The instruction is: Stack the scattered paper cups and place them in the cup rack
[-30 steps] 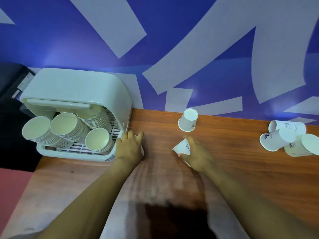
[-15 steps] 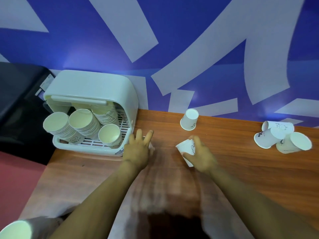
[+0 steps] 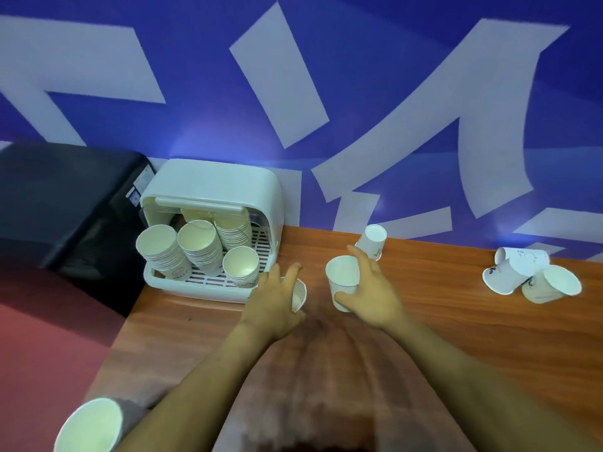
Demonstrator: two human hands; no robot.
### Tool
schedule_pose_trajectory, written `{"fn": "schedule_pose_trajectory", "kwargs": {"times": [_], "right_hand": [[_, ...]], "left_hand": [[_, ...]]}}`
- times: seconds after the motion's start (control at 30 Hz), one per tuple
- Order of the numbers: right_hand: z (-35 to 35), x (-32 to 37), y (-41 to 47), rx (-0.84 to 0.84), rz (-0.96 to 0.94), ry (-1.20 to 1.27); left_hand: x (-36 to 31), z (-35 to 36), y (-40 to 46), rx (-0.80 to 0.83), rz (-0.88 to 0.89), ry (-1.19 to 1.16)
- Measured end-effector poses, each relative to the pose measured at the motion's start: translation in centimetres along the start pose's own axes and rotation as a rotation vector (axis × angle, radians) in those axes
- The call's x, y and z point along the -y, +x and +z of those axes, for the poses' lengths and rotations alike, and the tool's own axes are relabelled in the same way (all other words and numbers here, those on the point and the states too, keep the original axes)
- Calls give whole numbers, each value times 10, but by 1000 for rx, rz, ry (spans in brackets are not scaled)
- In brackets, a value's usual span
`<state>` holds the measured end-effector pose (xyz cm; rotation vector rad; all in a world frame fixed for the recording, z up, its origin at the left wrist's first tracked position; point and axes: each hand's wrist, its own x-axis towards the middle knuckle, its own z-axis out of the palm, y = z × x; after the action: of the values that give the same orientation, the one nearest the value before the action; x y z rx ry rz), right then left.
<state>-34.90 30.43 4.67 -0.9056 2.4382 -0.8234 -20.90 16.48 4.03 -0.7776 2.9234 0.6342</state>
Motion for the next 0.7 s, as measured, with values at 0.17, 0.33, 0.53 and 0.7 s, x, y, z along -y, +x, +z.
{"fn": "schedule_pose_trajectory", "kwargs": {"times": [0.17, 0.33, 0.53, 0.7], "right_hand": [[14, 32, 1, 18, -32, -26], [27, 59, 6, 2, -53, -43], [37, 75, 15, -42, -29, -60], [35, 76, 19, -70, 4, -68]], "left_hand": [[28, -38, -9, -73, 20, -21], [62, -72, -16, -164, -9, -22], [90, -90, -12, -297, -53, -120], [97, -90, -1, -349, -45, -139]]}}
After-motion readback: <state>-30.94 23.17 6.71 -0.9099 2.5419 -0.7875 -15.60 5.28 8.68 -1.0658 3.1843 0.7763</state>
